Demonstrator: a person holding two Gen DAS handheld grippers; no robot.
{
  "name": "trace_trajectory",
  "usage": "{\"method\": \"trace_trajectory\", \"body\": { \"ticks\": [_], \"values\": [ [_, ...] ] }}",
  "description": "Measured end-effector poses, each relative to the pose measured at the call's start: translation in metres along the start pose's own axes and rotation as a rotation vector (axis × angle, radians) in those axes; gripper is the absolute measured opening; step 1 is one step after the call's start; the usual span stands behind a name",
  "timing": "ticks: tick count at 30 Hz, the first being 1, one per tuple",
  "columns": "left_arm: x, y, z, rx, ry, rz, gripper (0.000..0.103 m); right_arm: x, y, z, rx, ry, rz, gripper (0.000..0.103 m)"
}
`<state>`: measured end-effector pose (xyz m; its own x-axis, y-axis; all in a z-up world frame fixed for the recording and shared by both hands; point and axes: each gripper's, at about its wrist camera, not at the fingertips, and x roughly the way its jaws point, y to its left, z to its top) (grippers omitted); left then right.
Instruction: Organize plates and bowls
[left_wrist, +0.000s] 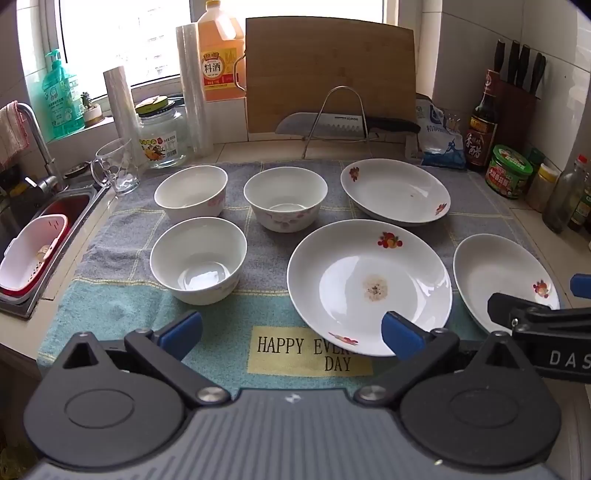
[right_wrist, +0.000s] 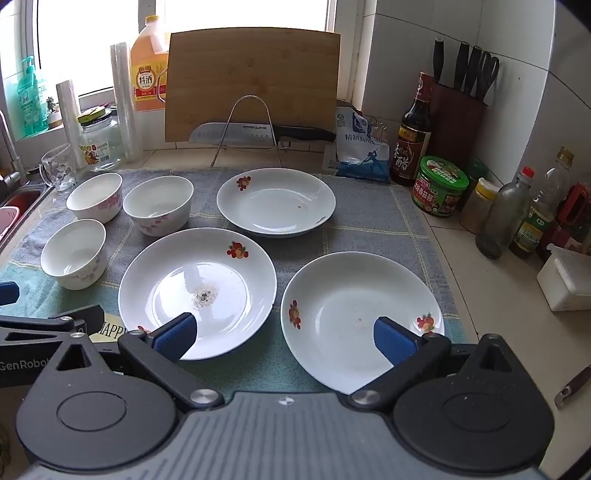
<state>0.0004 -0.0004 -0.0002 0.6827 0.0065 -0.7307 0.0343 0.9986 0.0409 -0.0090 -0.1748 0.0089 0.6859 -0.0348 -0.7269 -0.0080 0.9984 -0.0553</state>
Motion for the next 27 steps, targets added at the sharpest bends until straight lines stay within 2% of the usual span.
{"method": "trace_trajectory", "body": {
  "ticks": [27],
  "values": [
    [-0.004,0.002,-0.002,-0.013,0.001,-0.027,0.102,-0.014,0.000,-0.001,0.010,-0.019,-0.009,0.103]
  ]
}}
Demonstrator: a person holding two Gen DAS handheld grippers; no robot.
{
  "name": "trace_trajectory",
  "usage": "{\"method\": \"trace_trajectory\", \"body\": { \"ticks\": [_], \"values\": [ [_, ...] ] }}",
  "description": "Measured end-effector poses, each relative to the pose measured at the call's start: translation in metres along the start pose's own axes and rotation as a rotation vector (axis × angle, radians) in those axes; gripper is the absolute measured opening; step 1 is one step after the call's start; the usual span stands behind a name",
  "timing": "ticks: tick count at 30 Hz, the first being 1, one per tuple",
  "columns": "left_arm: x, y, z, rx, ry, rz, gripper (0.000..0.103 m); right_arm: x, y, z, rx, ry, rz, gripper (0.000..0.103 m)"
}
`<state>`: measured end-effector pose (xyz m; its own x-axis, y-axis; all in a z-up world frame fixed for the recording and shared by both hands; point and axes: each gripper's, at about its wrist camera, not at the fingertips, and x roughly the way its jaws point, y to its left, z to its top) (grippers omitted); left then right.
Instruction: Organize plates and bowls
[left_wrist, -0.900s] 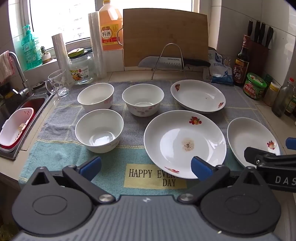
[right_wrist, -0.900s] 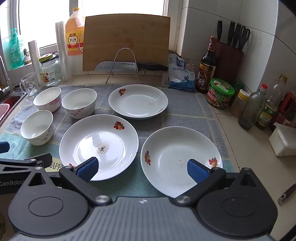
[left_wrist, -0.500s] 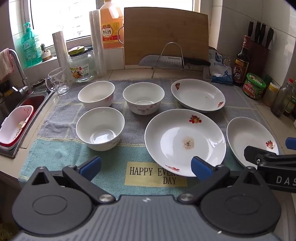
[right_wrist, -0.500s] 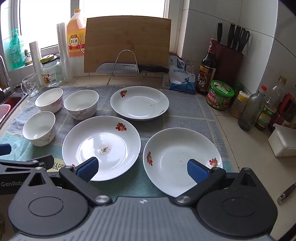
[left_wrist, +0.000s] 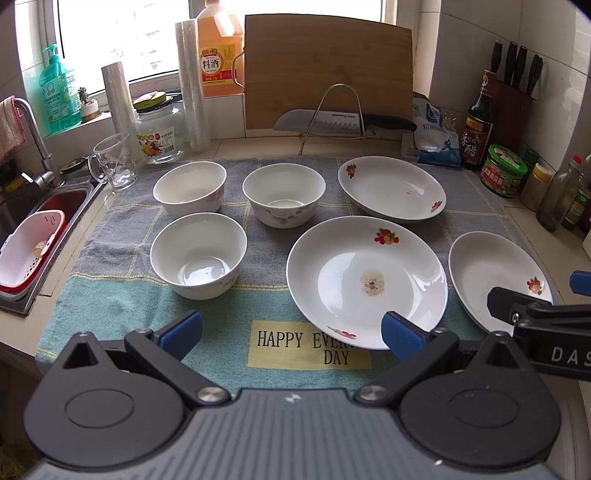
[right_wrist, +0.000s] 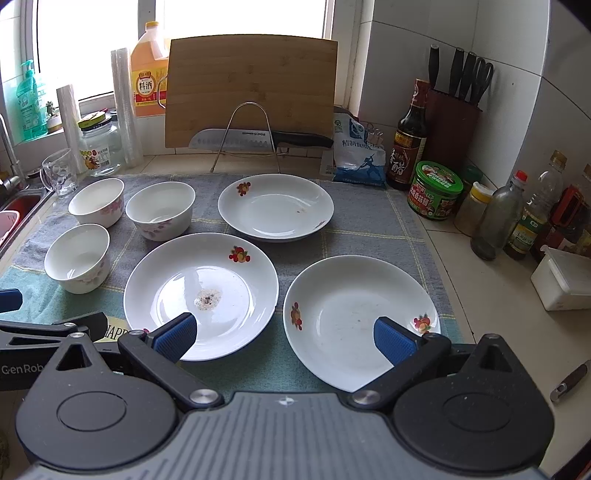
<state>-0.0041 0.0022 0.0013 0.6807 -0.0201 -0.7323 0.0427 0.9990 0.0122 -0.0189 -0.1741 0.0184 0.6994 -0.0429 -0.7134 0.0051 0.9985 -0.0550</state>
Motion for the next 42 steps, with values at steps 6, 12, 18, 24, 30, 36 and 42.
{"method": "trace_trajectory", "body": {
  "ticks": [6,12,18,24,30,36,42],
  "values": [
    [0.0001,0.0025,0.0010,-0.006,0.002,-0.007,0.102,-0.0014,0.0007,0.0003,-0.002,-0.003,-0.001,0.103],
    [-0.0009,0.0038,0.0024,-0.007,0.002,-0.009,0.102,-0.0013,0.0007,0.0001,-0.002,-0.004,-0.002,0.103],
    [0.0001,0.0052,0.0034,-0.010,0.006,-0.014,0.102,-0.0029,0.0010,0.0020,-0.004,-0.006,-0.004,0.103],
    [-0.0002,0.0052,0.0036,-0.009,0.005,-0.014,0.102,-0.0034,0.0008,0.0027,-0.005,-0.009,-0.006,0.103],
    [-0.0005,0.0055,0.0040,-0.010,0.006,-0.015,0.102,-0.0036,0.0007,0.0018,-0.004,-0.010,-0.006,0.103],
    [-0.0024,0.0043,0.0033,-0.007,0.002,-0.014,0.102,-0.0054,0.0005,0.0018,-0.003,-0.013,-0.007,0.103],
    [-0.0029,0.0036,0.0037,-0.007,0.001,-0.014,0.102,-0.0063,-0.0016,0.0018,-0.002,-0.016,-0.006,0.103]
  ]
}}
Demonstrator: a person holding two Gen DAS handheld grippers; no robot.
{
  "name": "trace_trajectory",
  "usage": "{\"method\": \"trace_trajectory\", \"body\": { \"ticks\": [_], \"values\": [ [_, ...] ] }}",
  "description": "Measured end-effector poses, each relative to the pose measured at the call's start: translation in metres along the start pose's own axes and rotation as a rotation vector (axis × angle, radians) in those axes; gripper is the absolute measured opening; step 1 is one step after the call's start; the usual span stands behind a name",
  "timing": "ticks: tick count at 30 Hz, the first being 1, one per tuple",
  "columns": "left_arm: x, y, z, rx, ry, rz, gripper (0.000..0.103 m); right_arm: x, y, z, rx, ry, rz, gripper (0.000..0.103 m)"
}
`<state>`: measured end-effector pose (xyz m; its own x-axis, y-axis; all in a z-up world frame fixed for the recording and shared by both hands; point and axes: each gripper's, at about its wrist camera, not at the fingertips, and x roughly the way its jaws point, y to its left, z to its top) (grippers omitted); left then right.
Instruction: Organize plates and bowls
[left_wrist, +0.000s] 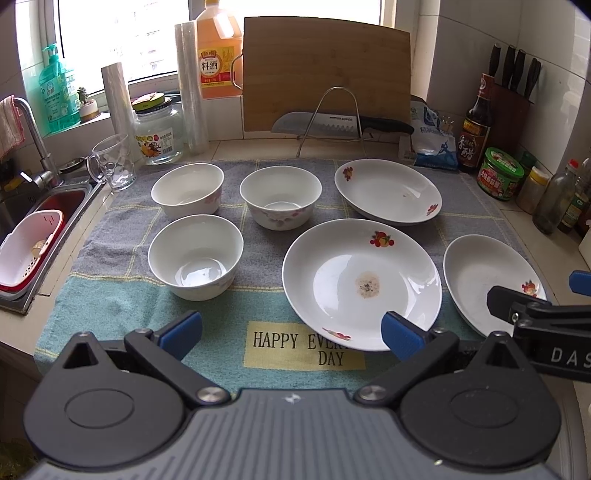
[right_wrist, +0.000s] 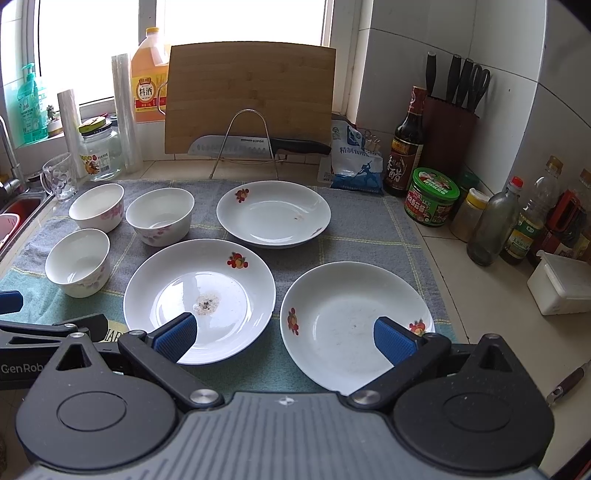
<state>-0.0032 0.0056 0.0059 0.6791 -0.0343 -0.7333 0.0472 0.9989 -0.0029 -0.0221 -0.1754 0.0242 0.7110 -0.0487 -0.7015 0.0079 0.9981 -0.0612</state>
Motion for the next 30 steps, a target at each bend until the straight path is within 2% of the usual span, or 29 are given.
{"method": "trace_trajectory", "body": {
  "ticks": [6,15,23,30],
  "values": [
    [-0.002,-0.002,0.001,0.003,-0.003,-0.008,0.102,-0.002,-0.001,0.000,0.000,-0.008,-0.006,0.103],
    [0.005,0.005,0.004,0.041,-0.006,-0.063,0.102,-0.004,0.006,-0.002,0.011,-0.026,-0.045,0.103],
    [0.014,0.018,0.011,0.096,-0.023,-0.131,0.102,-0.007,0.021,-0.004,0.042,-0.048,-0.100,0.103],
    [0.025,0.032,0.016,0.150,-0.018,-0.208,0.102,-0.012,0.027,-0.011,0.054,-0.114,-0.143,0.103]
  ]
}}
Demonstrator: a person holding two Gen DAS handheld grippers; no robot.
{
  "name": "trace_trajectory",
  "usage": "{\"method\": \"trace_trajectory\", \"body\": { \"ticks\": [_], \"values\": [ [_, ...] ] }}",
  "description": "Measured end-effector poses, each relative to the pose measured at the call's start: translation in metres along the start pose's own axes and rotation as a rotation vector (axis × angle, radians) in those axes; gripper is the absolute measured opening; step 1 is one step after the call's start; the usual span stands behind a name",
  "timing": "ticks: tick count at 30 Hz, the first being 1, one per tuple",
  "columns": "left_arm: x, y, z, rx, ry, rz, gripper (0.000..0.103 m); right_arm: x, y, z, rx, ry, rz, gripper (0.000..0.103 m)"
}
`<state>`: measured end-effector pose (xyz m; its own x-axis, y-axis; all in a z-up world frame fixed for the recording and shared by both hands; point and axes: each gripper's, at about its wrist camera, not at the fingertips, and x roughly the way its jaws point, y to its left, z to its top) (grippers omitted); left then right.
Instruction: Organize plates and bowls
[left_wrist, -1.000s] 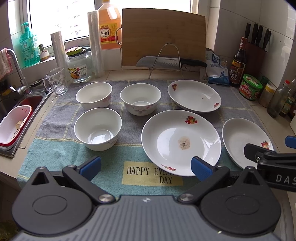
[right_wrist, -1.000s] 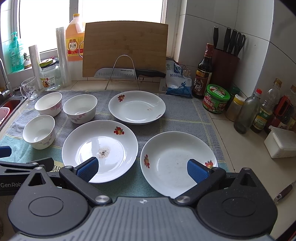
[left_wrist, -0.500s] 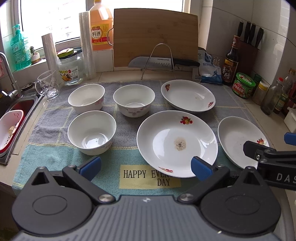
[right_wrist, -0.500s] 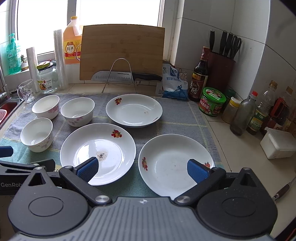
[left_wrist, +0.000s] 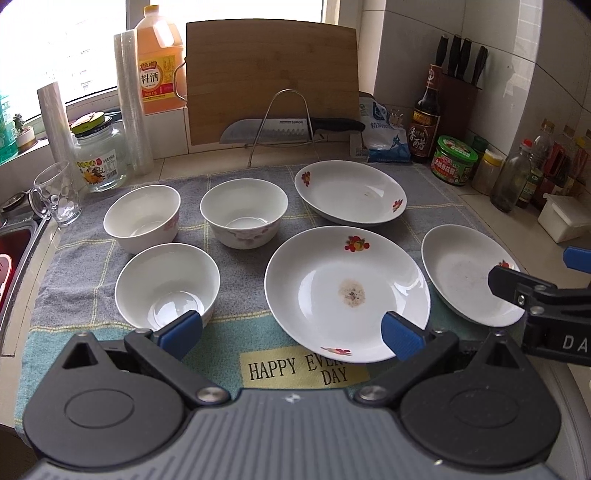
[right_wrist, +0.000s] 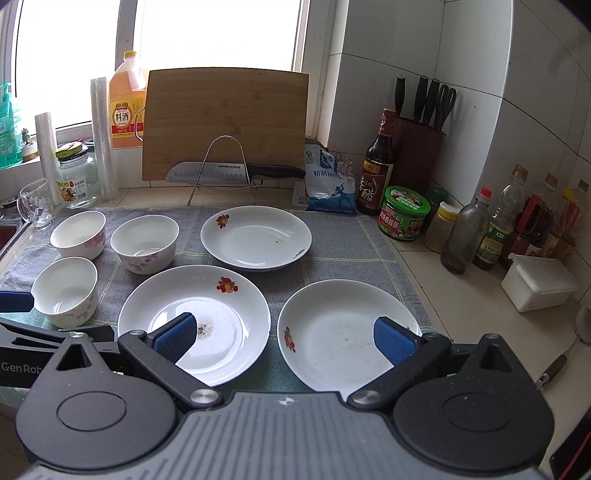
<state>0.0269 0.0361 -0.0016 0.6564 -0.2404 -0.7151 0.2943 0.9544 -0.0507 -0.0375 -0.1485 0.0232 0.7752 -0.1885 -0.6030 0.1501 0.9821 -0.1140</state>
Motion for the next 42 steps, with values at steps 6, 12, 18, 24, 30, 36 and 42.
{"method": "trace_trajectory", "body": {
  "ticks": [6,12,18,24,30,36,42],
  "values": [
    [0.011,0.009,0.004,-0.007,0.012,-0.060,0.102,-0.004,-0.021,-0.014,0.006,-0.032,-0.042,0.103],
    [0.024,0.004,0.009,0.013,0.004,-0.083,0.102,0.014,-0.049,-0.033,0.033,0.027,-0.048,0.103],
    [0.041,-0.014,0.017,0.001,-0.012,-0.110,0.102,0.047,-0.068,-0.055,0.008,0.092,0.013,0.103],
    [0.059,-0.048,0.032,0.045,-0.049,-0.092,0.102,0.086,-0.092,-0.073,0.008,0.170,0.088,0.103],
    [0.084,-0.085,0.050,0.117,-0.031,-0.180,0.102,0.118,-0.113,-0.079,-0.054,0.189,0.129,0.103],
    [0.114,-0.120,0.066,0.192,0.031,-0.257,0.102,0.135,-0.124,-0.081,-0.088,0.178,0.230,0.103],
    [0.146,-0.147,0.081,0.252,0.109,-0.311,0.102,0.138,-0.131,-0.082,-0.160,0.114,0.324,0.103]
  ]
}}
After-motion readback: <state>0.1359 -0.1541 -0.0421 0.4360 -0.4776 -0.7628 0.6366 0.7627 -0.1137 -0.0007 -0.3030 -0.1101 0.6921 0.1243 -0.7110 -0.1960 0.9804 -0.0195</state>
